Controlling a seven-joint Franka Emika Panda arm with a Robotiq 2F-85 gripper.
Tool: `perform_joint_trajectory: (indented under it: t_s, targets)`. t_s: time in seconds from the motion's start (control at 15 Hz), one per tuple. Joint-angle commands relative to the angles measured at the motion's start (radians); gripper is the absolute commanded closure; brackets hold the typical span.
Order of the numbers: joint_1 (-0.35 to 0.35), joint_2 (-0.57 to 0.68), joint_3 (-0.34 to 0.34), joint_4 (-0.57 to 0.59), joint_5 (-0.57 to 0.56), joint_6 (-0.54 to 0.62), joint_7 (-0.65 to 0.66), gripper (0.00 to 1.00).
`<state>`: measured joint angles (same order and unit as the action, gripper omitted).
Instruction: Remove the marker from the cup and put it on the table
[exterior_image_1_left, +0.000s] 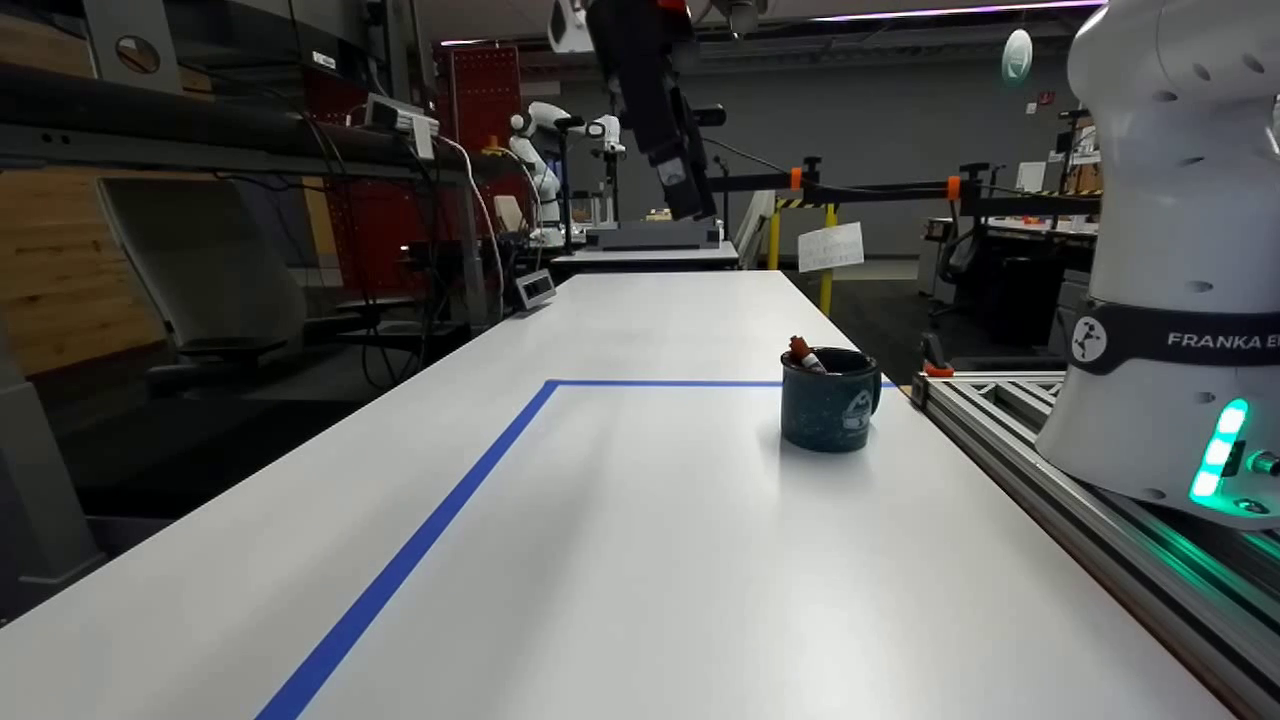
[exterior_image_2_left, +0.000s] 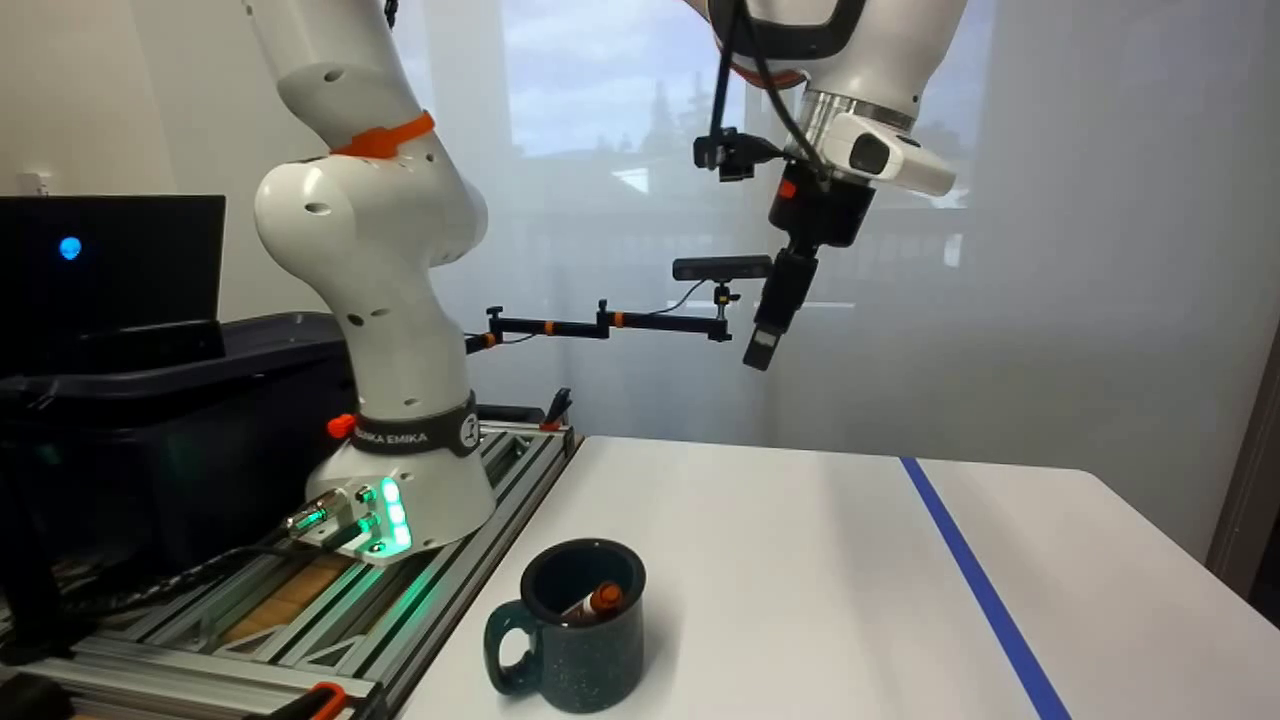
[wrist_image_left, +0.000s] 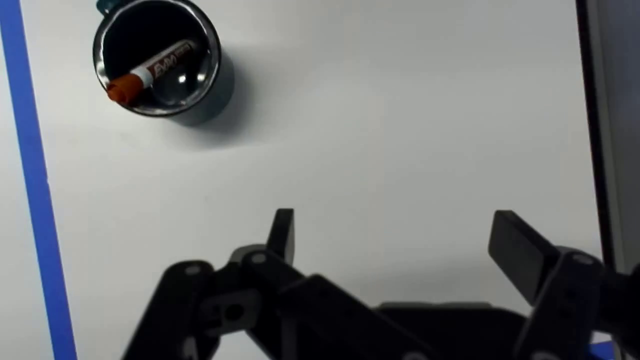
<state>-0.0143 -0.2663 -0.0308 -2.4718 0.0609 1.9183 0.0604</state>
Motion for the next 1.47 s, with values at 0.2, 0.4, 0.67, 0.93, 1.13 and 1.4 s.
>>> perform_joint_trajectory:
  t_s: [0.2, 0.4, 0.67, 0.93, 1.13, 1.4]
  targets:
    - [-0.153, -0.16, -0.144, -0.29, 0.001, 0.069, -0.038, 0.0]
    - [-0.249, -0.137, -0.213, -0.304, -0.026, 0.115, -0.033, 0.0]
    - [-0.328, -0.099, -0.274, -0.287, -0.034, 0.189, -0.05, 0.0]
    - [-0.343, -0.055, -0.298, -0.286, -0.02, 0.213, -0.078, 0.0]
    - [-0.339, -0.008, -0.299, -0.287, -0.021, 0.244, -0.08, 0.0]
    - [-0.334, 0.058, -0.294, -0.287, -0.021, 0.283, -0.078, 0.0]
